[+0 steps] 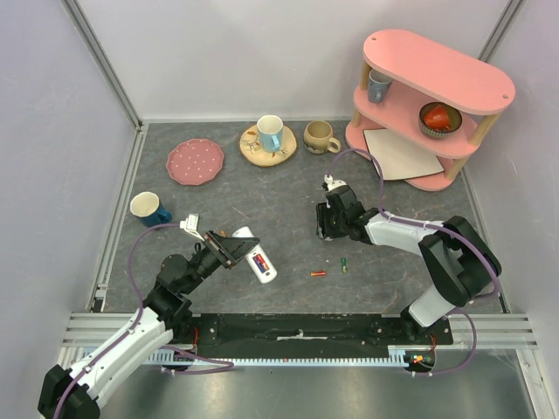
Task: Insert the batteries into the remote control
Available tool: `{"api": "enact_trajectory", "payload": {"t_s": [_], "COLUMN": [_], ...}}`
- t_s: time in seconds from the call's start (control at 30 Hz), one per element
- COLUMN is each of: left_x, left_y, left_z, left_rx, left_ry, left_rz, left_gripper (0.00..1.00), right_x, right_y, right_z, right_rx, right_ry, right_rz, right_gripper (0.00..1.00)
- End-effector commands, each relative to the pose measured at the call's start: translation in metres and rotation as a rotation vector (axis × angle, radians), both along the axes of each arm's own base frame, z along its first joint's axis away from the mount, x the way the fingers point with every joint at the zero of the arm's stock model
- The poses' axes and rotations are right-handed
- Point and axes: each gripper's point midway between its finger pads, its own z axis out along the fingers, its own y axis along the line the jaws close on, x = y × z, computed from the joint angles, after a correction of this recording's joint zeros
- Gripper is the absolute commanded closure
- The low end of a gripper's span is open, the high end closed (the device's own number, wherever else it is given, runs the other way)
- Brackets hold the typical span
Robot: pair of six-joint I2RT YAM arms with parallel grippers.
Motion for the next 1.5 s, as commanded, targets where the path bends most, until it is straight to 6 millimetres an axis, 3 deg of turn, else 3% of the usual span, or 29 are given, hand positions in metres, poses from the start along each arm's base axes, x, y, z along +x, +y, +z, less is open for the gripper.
{"api": "enact_trajectory", "payload": {"t_s": [0.0,0.37,0.67,0.83,0.93,0.97,1.03,1.33,1.47], "left_x": [-0.005,-0.005,-0.006,-0.007,-0.007,-0.007,-0.007,-0.007,-0.007], "left_y": [0.003,0.003,0.002,0.002,0.002,0.002,0.002,0.002,0.002], "left_z": [-0.043,-0.043,-0.046,-0.045,-0.044,-0.044,-0.046,-0.044,-0.043], "left_rx": [0.044,0.043,0.042,0.039,0.038,0.037,0.039,0.036,0.035], "left_ry": [0.029,0.030,0.039,0.037,0.035,0.036,0.037,0.037,0.034], "left_rz": [-0.007,-0.009,-0.012,-0.014,-0.015,-0.014,-0.017,-0.017,-0.017], "left_gripper": [0.98,0.98,0.98,0.98,0.98,0.98,0.98,0.98,0.98], "right_x": [0.001,-0.004,-0.006,-0.007,-0.006,-0.005,-0.002,0.009,0.009], "right_y": [-0.007,-0.015,-0.016,-0.016,-0.018,-0.017,-0.017,-0.014,-0.012], "right_z": [-0.008,-0.017,-0.014,-0.013,-0.010,-0.006,0.002,0.029,0.028], "right_rx": [-0.025,-0.059,-0.053,-0.051,-0.052,-0.048,-0.039,-0.032,-0.043], "right_ry": [0.007,0.029,0.023,0.022,0.011,-0.002,-0.025,-0.089,-0.079], "right_rz": [-0.045,-0.064,-0.063,-0.064,-0.064,-0.062,-0.064,-0.059,-0.025], "right_gripper": [0.46,0.60,0.80,0.83,0.67,0.58,0.49,0.45,0.46]}}
